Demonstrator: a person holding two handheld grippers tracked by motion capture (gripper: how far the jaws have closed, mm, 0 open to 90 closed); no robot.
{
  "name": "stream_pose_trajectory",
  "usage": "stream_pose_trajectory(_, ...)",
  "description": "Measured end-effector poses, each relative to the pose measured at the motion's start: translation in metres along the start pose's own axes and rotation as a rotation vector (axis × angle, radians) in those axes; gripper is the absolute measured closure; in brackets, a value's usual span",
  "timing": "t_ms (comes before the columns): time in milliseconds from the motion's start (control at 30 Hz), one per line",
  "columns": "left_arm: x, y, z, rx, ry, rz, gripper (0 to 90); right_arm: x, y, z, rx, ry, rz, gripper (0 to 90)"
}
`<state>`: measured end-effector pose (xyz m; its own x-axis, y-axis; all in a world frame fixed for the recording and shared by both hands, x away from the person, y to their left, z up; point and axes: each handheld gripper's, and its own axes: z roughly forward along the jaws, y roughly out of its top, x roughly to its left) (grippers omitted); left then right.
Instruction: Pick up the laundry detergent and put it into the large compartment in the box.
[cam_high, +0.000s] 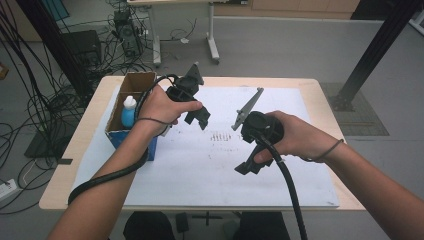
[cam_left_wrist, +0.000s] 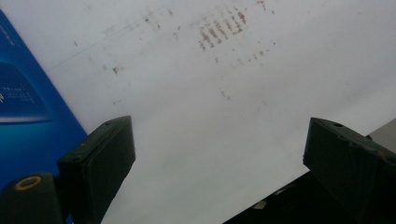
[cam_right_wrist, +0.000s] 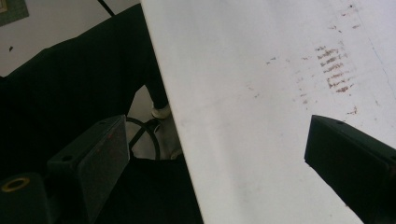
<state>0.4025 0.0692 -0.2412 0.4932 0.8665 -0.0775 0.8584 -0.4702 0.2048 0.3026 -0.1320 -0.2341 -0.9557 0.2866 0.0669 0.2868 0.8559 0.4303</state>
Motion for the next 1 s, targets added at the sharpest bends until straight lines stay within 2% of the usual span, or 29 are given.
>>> stream_pose_trajectory(300,0.009,-0.001,0.024,0.016,-0.017,-0.024,9.8,0.000,0.000,0.001,0.000,0.001,-0.001,6.3)
stream_pose_trajectory(467,0.009,-0.001,0.035,0.022,-0.027,-0.026,9.9,0.000,0.000,0.001,0.002,0.000,-0.001,6.3)
stream_pose_trajectory(1000,0.013,0.000,0.035,0.023,-0.034,-0.028,9.9,-0.001,0.001,0.002,0.008,0.000,0.003,6.3)
